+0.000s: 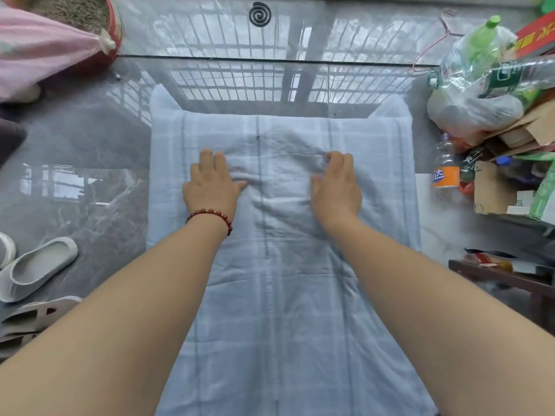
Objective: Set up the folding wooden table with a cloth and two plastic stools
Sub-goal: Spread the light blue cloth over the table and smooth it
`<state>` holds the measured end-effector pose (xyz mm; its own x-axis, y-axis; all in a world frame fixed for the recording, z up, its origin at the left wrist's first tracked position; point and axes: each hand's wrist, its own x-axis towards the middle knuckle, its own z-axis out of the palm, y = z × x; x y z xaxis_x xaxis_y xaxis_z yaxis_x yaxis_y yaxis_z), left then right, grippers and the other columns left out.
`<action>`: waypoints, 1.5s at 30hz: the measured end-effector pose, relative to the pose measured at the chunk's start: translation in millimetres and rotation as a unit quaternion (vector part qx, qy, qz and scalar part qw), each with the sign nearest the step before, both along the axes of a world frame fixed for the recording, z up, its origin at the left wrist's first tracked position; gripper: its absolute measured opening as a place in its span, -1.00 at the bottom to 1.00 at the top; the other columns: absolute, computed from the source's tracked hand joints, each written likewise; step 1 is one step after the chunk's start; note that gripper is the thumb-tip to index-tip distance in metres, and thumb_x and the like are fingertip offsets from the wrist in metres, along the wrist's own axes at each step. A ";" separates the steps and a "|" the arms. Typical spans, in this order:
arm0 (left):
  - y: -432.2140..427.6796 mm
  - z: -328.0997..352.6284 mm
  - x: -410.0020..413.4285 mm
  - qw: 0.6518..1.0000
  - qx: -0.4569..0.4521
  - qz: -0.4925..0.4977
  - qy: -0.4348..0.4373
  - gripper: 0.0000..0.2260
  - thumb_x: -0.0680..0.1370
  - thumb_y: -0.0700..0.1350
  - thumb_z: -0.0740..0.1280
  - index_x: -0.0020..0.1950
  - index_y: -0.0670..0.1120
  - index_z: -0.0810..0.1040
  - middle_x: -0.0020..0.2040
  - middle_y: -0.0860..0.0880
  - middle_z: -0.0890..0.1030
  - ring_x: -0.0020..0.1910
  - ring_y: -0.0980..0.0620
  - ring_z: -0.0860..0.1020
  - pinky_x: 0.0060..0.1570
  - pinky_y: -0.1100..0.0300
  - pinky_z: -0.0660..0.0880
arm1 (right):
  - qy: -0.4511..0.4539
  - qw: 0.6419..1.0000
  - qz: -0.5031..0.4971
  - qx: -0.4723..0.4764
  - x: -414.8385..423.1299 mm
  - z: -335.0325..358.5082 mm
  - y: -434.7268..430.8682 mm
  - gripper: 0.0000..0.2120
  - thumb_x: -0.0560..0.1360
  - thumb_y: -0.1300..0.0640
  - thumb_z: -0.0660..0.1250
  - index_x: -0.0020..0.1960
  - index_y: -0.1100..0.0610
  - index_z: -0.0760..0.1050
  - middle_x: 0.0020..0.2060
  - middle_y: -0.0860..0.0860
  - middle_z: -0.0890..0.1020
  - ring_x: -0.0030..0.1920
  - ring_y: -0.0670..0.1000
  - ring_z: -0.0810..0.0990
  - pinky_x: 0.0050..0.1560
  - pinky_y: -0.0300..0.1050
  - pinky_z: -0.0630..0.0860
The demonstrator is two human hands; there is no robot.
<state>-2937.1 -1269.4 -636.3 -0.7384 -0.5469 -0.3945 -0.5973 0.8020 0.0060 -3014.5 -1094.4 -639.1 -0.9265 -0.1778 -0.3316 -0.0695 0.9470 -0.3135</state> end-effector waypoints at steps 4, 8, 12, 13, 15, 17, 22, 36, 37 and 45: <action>-16.4 -3.9 5.2 1.000 0.002 0.025 0.018 -0.64 0.64 0.00 0.11 0.38 -0.14 0.26 0.36 -0.13 0.25 0.18 -0.17 0.36 -0.17 -0.01 0.38 | 0.001 0.999 -0.031 0.029 -0.5 0.0 3.4 -0.64 0.58 0.13 0.21 0.35 0.13 0.24 0.26 0.10 0.30 0.18 0.11 0.43 0.00 -0.02 0.47; -27.5 -0.9 3.6 0.997 -0.013 0.078 -0.008 -0.51 0.60 0.09 0.16 0.39 -0.19 0.20 0.30 -0.17 0.28 0.17 -0.15 0.38 -0.16 0.01 0.36 | -0.005 0.998 -0.047 0.043 -4.2 1.6 1.7 -0.67 0.59 0.12 0.19 0.32 0.15 0.27 0.26 0.10 0.31 0.18 0.11 0.42 0.02 0.01 0.46; -25.0 0.7 1.0 0.998 -0.002 0.041 -0.043 -0.71 0.64 -0.01 0.12 0.30 -0.12 0.29 0.23 -0.16 0.34 0.11 -0.14 0.41 -0.25 0.07 0.33 | -0.009 0.998 -0.046 0.048 -11.4 1.9 -0.7 -0.83 0.61 0.11 0.17 0.13 0.18 0.40 0.15 0.10 0.40 0.11 0.13 0.44 -0.04 0.03 0.43; -23.3 1.4 1.3 0.999 0.004 0.028 -0.046 -0.79 0.64 -0.12 0.13 0.26 -0.10 0.32 0.21 -0.16 0.34 0.07 -0.14 0.41 -0.26 0.09 0.32 | -0.013 0.998 -0.044 0.049 -12.2 1.8 -0.9 -0.85 0.61 0.11 0.16 0.08 0.18 0.42 0.11 0.09 0.41 0.09 0.12 0.45 -0.09 0.02 0.43; -22.5 1.3 0.4 0.999 0.010 0.013 -0.047 -0.73 0.57 -0.31 0.14 0.23 -0.07 0.32 0.17 -0.16 0.33 0.03 -0.14 0.40 -0.28 0.11 0.32 | -0.022 0.997 -0.042 0.054 -12.8 0.9 -1.6 -0.85 0.62 0.12 0.15 0.06 0.18 0.42 0.09 0.09 0.42 0.08 0.11 0.44 -0.12 -0.01 0.40; -25.9 3.5 -2.2 0.998 0.013 -0.010 -0.053 -0.65 0.51 -0.36 0.15 0.24 -0.07 0.32 0.16 -0.14 0.35 0.02 -0.14 0.42 -0.26 0.10 0.33 | -0.028 0.997 -0.038 0.068 -13.1 0.7 -3.6 -0.83 0.62 0.14 0.13 0.12 0.20 0.40 0.13 0.10 0.40 0.11 0.12 0.43 -0.10 -0.01 0.38; -31.1 7.4 -1.7 0.994 0.005 -0.082 -0.071 -0.69 0.53 -0.35 0.08 0.25 -0.14 0.28 0.09 -0.10 0.40 -0.18 -0.09 0.41 -0.30 0.10 0.30 | -0.023 0.995 -0.086 0.039 -6.4 2.3 -8.2 -0.80 0.60 0.13 0.16 0.14 0.23 0.38 0.17 0.12 0.39 0.19 0.13 0.39 0.02 0.03 0.42; -1.7 -6.9 15.0 0.995 0.060 0.061 0.053 -0.86 0.62 -0.17 0.13 0.14 -0.18 0.38 0.18 -0.13 0.37 0.07 -0.12 0.40 -0.19 0.09 0.31 | -0.023 0.994 -0.106 -0.022 -5.5 -0.7 -5.2 -0.87 0.60 0.09 0.20 -0.03 0.15 0.43 0.06 0.05 0.45 0.14 0.06 0.40 -0.08 -0.06 0.39; -2.2 -6.8 13.4 0.996 0.054 0.054 0.050 -0.85 0.62 -0.18 0.13 0.15 -0.20 0.37 0.19 -0.14 0.36 0.06 -0.12 0.41 -0.19 0.12 0.31 | -0.017 0.994 -0.103 -0.020 -6.3 0.0 -5.9 -0.86 0.60 0.09 0.19 0.00 0.16 0.43 0.07 0.06 0.44 0.14 0.07 0.40 -0.05 -0.06 0.39; -14.9 12.9 -11.3 0.996 0.030 0.024 0.085 -0.81 0.63 -0.16 0.10 0.16 -0.25 0.35 0.21 -0.18 0.35 0.02 -0.12 0.42 -0.21 0.12 0.31 | 0.047 0.994 -0.093 -0.042 -27.9 20.5 -16.1 -0.84 0.61 0.09 0.17 0.03 0.19 0.41 0.09 0.08 0.42 0.12 0.07 0.40 -0.07 -0.09 0.35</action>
<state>-2948.4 -1284.4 -623.4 -0.7711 -0.5623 -0.2987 -0.6208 0.7682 0.1565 -3042.4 -1110.5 -618.6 -0.9722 -0.0234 -0.2330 0.0721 0.9166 -0.3932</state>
